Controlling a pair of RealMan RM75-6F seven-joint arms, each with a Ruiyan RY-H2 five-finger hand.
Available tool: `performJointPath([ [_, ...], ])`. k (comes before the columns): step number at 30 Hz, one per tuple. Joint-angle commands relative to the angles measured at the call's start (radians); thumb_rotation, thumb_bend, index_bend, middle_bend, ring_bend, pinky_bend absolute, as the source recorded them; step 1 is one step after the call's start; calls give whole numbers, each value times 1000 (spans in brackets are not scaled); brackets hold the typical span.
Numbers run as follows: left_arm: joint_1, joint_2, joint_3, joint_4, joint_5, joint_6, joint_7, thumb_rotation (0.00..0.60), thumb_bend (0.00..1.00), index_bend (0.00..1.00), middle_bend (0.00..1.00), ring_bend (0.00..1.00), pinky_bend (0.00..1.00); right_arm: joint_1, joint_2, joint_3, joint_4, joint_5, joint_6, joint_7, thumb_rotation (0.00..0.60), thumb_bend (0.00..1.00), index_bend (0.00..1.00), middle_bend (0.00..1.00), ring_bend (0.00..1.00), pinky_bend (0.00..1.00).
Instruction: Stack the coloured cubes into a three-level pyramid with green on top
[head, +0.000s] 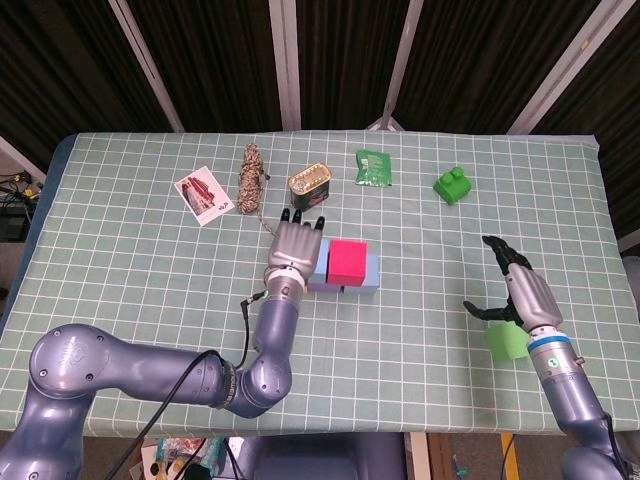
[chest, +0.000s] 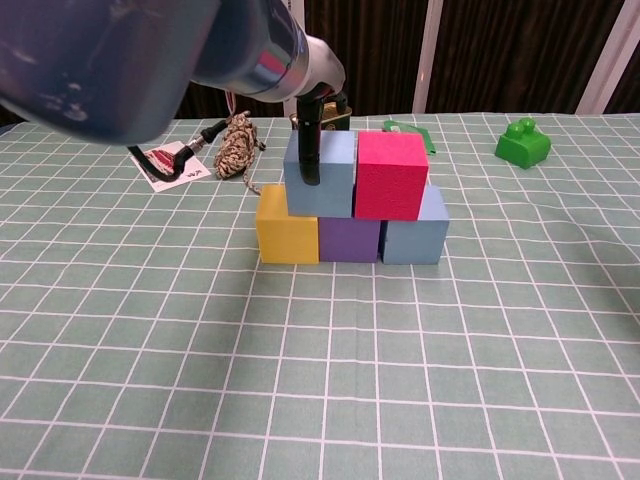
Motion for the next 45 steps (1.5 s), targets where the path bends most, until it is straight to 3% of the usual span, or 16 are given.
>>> performJointPath([
  [1,2,0,-1,-1,2,1,-1,600,264,54,148,25,45,0,0,0,0,0,0,0,600,241,0,0,0,0],
  [5,5,3,-3,-4,5,2,-2,600,218,43,103,19,45,0,-1,0,1,1,0,0,600,242,0,0,0,0],
  [12,17,15,-17,-24,20,5,-21,600,51,27,72,18,45,1,-3,-2,1,-2,0,-3,600,242,0,0,0,0],
  [16,33,39,-32,-63,41,11,-51,600,31,27,71,18,45,1,-4,-4,4,-3,-4,-4,600,241,0,0,0,0],
  [27,166,197,-27,-342,189,68,-201,600,32,26,71,18,45,2,-5,-6,13,1,-3,-10,600,242,0,0,0,0],
  [36,381,369,136,-624,518,182,-372,600,43,26,72,18,43,11,-22,-30,31,7,3,-70,600,241,0,0,0,0],
  [45,617,488,354,-733,850,248,-561,600,66,26,73,18,42,26,-63,-51,59,30,31,-157,600,242,0,0,0,0],
])
